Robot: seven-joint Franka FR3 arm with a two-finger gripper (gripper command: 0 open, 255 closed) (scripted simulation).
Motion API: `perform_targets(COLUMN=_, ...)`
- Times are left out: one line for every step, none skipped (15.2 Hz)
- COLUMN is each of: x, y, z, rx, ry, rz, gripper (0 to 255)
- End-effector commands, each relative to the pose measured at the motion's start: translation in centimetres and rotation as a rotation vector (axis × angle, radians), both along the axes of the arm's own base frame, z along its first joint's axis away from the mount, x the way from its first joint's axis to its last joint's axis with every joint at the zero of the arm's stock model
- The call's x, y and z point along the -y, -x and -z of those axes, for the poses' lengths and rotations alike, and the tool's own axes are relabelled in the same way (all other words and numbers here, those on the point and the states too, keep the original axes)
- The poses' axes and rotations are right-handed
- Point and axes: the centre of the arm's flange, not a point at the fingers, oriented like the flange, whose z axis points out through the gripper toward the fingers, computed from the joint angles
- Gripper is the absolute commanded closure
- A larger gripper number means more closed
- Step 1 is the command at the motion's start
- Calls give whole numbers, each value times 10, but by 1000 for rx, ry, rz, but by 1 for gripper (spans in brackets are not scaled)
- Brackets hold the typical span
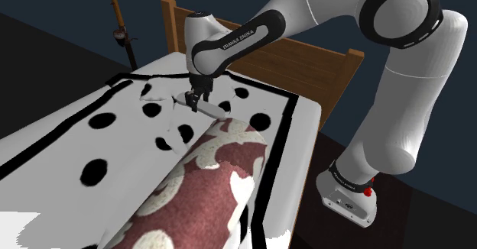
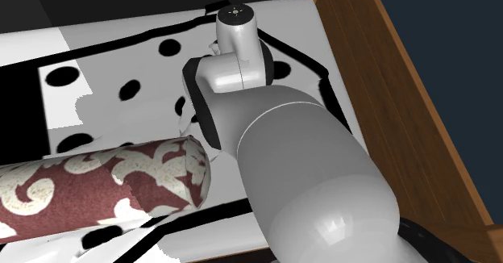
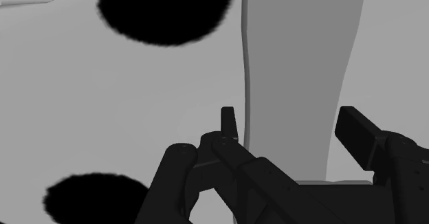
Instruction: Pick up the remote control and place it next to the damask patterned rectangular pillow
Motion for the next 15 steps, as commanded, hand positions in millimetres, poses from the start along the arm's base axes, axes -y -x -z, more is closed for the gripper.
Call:
perform_targets(x=0, y=0, z=0, rx=0, ry=0, rz=0, gripper=255)
perform_targets(x=0, y=0, z=0, rx=0, ry=0, rz=0, gripper=255)
perform_targets(x=0, y=0, z=0, rx=0, ry=0, rz=0, gripper=255)
perform_targets(x=0, y=0, z=0, rx=0, ry=0, rz=0, gripper=255)
perform_targets(x=0, y=0, z=-5, rx=0, ry=0, rz=0, gripper=255)
perform_targets(x=0, y=0, z=-11, rx=0, ry=0, rz=0, gripper=255)
perform_targets(x=0, y=0, z=-16, rx=0, ry=0, rz=0, gripper=255)
perform_targets(x=0, y=0, z=-21, rx=0, ry=0, rz=0, gripper=255)
perform_targets(x=0, y=0, z=-27, rx=0, ry=0, rz=0, gripper=255)
perform_targets(x=0, y=0, z=-32, rx=0, ry=0, rz=0, gripper=255)
perform_targets(x=0, y=0, z=-37, rx=0, ry=0, rz=0, gripper=255)
perform_targets(x=0, y=0, z=-42, rx=0, ry=0, rz=0, gripper=255)
perform_targets(x=0, y=0, z=-48, rx=0, ry=0, rz=0, gripper=255)
perform_targets(x=0, y=0, z=-53, rx=0, ry=0, rz=0, gripper=255)
perform_targets(x=0, y=0, z=-58, rx=0, ry=0, rz=0, gripper=255)
